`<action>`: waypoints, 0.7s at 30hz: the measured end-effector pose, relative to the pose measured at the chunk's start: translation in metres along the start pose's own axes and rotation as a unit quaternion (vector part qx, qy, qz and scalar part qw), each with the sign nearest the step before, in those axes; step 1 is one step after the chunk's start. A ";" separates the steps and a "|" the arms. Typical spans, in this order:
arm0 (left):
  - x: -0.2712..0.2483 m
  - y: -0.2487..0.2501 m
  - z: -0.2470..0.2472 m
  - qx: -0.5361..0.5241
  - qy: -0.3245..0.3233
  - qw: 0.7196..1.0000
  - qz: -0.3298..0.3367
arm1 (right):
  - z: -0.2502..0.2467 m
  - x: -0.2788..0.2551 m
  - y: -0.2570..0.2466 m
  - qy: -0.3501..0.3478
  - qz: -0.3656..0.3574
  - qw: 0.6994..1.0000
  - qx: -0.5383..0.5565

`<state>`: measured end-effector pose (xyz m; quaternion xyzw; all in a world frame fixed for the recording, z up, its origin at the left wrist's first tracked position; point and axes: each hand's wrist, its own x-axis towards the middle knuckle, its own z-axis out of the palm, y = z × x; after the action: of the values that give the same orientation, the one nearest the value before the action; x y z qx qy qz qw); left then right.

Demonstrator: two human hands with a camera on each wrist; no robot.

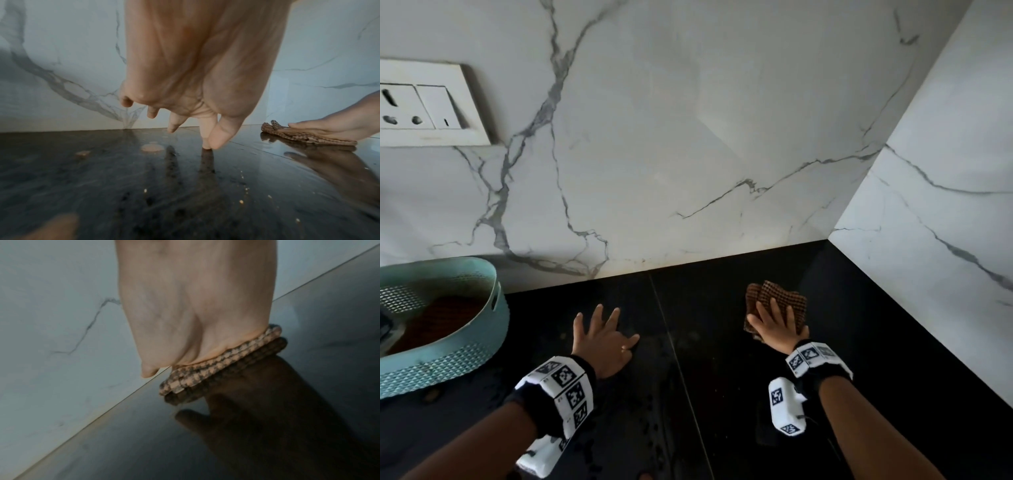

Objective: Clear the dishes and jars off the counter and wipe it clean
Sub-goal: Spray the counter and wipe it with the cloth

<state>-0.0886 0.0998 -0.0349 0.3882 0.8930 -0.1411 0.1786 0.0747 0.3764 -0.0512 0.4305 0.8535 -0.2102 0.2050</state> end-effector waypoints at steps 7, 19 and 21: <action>-0.002 0.002 -0.004 -0.014 -0.005 1.000 -0.007 | 0.051 -0.047 -0.077 -0.014 -0.073 0.997 -0.005; -0.004 0.010 -0.006 0.031 0.004 0.999 -0.027 | 0.071 -0.080 -0.063 -0.035 -0.169 0.980 -0.101; -0.005 0.013 -0.006 0.042 0.008 0.999 -0.026 | 0.059 -0.075 -0.040 -0.018 -0.106 0.992 -0.067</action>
<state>-0.0769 0.1073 -0.0285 0.3733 0.8975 -0.1800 0.1511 0.0932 0.2746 -0.0530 0.3186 0.9028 -0.1808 0.2253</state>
